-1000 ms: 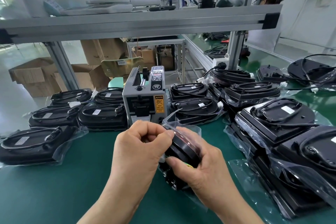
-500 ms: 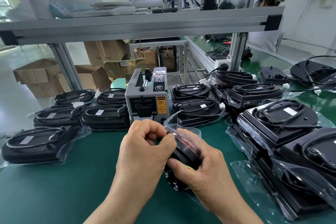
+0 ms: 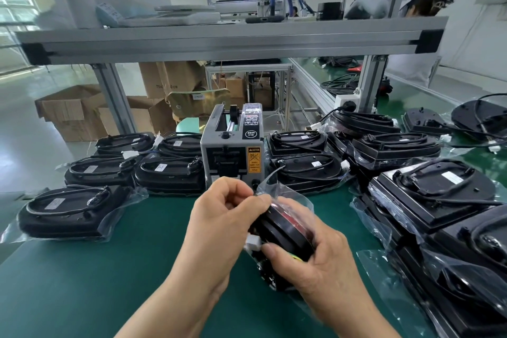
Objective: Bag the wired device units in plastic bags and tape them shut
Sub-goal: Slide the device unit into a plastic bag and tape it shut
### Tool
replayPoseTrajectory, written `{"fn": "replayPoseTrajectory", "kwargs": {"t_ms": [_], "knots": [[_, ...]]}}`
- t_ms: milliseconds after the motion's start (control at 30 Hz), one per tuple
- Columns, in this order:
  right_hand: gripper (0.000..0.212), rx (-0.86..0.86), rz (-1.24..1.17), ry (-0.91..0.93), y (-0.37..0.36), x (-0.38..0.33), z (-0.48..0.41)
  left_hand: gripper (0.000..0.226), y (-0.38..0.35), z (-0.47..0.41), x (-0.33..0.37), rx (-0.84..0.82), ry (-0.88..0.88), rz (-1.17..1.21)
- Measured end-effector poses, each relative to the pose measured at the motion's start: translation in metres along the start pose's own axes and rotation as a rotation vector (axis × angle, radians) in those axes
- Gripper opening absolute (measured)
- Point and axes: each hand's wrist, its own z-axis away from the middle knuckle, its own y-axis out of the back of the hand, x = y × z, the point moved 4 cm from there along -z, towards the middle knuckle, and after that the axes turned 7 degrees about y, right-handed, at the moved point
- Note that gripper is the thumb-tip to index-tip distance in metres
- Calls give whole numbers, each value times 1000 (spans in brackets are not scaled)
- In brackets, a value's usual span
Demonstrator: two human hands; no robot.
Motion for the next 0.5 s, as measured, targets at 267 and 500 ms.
{"fn": "replayPoseTrajectory", "kwargs": {"t_ms": [267, 500], "knots": [[49, 17, -11, 25, -1, -2, 0, 18, 0, 1, -1, 5, -57, -60], [59, 57, -296, 30, -17, 10, -12, 32, 5, -10, 19, 104, -253, -294]]}}
